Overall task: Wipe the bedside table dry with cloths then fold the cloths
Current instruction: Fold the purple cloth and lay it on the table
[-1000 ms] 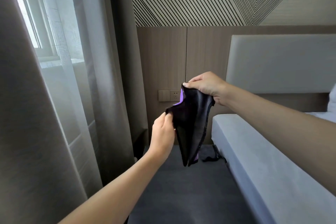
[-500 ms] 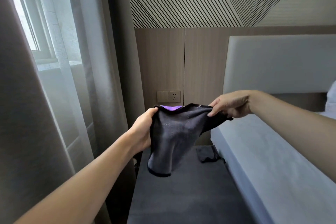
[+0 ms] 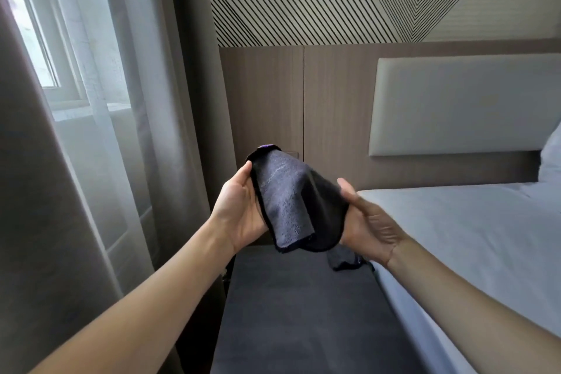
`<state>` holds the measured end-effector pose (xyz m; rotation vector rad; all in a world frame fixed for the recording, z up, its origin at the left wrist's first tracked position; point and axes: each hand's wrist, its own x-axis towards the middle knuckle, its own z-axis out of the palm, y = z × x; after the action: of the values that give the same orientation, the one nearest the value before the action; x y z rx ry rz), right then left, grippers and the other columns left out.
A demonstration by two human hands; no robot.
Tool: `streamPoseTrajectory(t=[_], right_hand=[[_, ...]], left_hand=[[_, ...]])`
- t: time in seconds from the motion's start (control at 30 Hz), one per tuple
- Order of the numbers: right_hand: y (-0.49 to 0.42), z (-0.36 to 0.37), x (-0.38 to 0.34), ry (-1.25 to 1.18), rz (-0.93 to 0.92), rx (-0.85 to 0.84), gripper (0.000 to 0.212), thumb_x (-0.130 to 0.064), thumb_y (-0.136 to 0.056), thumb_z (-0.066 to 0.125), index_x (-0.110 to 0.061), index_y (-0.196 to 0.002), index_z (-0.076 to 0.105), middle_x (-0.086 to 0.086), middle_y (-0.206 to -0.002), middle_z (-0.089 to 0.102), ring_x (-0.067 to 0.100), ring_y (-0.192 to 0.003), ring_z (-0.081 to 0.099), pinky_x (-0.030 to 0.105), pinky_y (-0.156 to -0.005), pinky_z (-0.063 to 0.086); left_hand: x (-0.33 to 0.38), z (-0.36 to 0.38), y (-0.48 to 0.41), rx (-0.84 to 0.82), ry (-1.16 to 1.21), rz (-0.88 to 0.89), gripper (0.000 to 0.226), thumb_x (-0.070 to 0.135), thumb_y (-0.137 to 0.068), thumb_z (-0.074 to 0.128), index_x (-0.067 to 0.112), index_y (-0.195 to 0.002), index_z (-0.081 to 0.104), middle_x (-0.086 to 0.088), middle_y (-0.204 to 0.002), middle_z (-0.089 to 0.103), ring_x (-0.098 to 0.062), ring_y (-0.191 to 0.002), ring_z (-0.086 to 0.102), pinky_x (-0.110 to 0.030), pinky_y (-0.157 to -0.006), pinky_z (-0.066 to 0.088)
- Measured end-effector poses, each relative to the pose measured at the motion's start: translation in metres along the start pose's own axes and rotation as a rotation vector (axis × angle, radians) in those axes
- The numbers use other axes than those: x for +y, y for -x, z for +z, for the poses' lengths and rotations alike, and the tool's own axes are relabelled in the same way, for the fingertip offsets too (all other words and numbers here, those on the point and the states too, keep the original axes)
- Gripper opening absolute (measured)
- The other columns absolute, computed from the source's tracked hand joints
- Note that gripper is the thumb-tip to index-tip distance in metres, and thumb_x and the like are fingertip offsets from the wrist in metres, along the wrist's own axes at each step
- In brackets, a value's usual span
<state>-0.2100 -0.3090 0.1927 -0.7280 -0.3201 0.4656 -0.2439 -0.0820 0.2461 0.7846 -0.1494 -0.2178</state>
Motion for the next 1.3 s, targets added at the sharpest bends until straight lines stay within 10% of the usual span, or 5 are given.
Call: streamPoseTrajectory(t=[0.37,0.7,0.9,1.17,1.3], right_hand=[[-0.017,0.027,-0.016,0.562,-0.234,0.392,0.019,-0.02,-0.102,0.055,-0.016,-0.113,0.071,0.002,-0.097,0.072,0.015,-0.085,0.065,0.025,-0.071,0.052],[-0.018,0.017,-0.046,0.749,-0.27,0.312,0.023,0.0,-0.092,0.065,-0.015,-0.109,0.069,0.0,-0.093,0.075,0.008,-0.078,0.07,0.023,-0.065,0.057],[-0.019,0.015,-0.05,0.979,-0.457,0.38,0.009,-0.004,-0.095,0.066,-0.01,-0.1,0.071,0.005,-0.091,0.076,0.014,-0.085,0.067,0.026,-0.075,0.057],[-0.027,0.026,-0.064,1.389,-0.688,0.493,0.015,-0.025,-0.098,0.064,-0.017,-0.087,0.07,-0.004,-0.081,0.067,0.013,-0.077,0.06,0.032,-0.07,0.046],[-0.031,0.039,-0.072,1.413,-0.681,0.503,0.027,-0.038,-0.098,0.062,-0.018,-0.08,0.065,0.006,-0.091,0.056,0.016,-0.079,0.055,0.025,-0.073,0.044]], left_hand=[[0.031,-0.022,0.008,0.0,-0.221,-0.007,0.047,0.013,-0.083,0.063,0.011,-0.13,0.063,-0.016,-0.117,0.068,-0.031,-0.098,0.069,-0.041,-0.09,0.056],[0.035,-0.047,-0.009,0.372,-0.555,0.284,0.072,0.003,-0.071,0.085,0.019,-0.136,0.058,-0.016,-0.116,0.07,-0.03,-0.102,0.072,-0.043,-0.089,0.059],[0.032,-0.035,-0.004,0.347,-0.974,0.504,0.006,0.021,-0.079,0.083,0.016,-0.083,0.081,-0.006,-0.079,0.077,-0.014,-0.077,0.07,-0.03,-0.065,0.055],[0.031,-0.033,-0.01,0.324,-1.006,0.508,0.017,0.029,-0.085,0.077,0.022,-0.069,0.075,-0.004,-0.1,0.072,-0.014,-0.091,0.069,-0.033,-0.09,0.053],[0.03,-0.038,-0.003,0.216,-0.958,0.435,0.04,0.042,-0.093,0.065,0.022,-0.059,0.056,0.005,-0.064,0.051,-0.013,-0.065,0.044,-0.035,-0.067,0.037]])
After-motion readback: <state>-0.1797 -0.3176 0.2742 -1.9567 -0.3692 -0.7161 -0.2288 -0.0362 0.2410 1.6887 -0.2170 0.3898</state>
